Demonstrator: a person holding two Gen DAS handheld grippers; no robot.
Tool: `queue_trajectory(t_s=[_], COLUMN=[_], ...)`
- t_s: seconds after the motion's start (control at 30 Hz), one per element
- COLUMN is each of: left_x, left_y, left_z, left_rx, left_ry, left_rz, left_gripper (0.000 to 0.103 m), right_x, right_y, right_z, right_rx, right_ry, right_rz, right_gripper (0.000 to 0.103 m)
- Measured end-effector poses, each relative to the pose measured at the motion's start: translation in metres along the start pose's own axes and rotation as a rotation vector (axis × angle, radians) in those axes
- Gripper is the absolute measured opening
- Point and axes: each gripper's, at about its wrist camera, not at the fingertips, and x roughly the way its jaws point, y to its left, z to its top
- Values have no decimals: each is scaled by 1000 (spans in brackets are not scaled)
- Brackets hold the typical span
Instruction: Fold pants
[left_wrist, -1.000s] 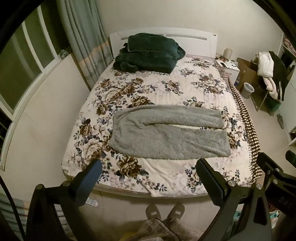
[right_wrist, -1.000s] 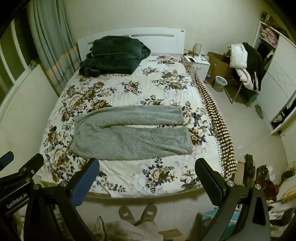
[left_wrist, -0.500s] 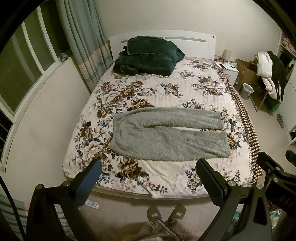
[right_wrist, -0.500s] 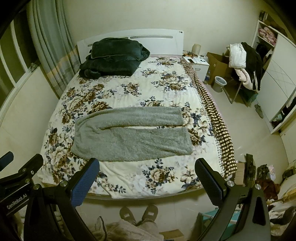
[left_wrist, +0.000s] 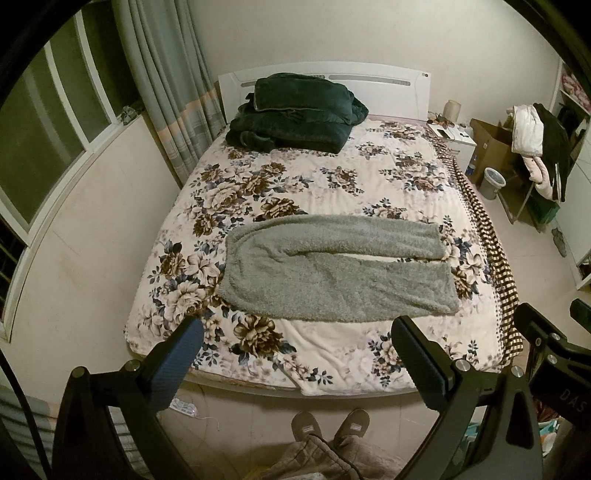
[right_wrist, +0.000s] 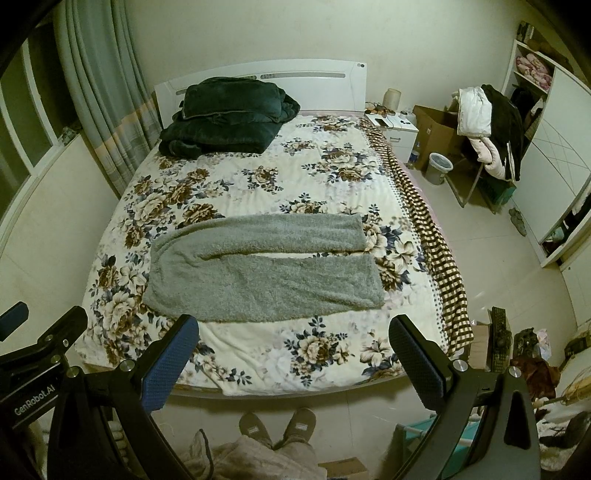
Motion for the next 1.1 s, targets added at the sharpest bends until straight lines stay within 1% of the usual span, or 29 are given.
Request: queue_trajectory(t_s=[0.2,0.23,0.27,0.43,0.57,0.6,0.63,1.1], left_x=[0,-10,-11,-15,-15,-15,-15,-17], left_y=[0,2,2,2,3,3,2,2], left_z=[-1,12,14,21,20,20,20,18], left_rx=[0,3,2,4,4,5,5,4], left_ry=[-2,-3,-4,-4,-7,-7,-7,-14], left_rz=[-1,1,1,1,0,1,1,0], left_gripper=[103,103,103,103,103,103,103,103], right_x=[1,-6,-15,-19,-16,-21,-22,-20], right_y=[-3,0,1,2,0,1,2,0], right_z=[-1,1,5,6,4,13,13,8], right_rx=[1,1,1,0,1,0,-1,2], right_ry=[-3,-5,-5,-8,-8,-8,-7,-12], right_rz=[0,0,1,2,4,4,4,4], right_gripper=[103,103,103,103,103,103,103,103])
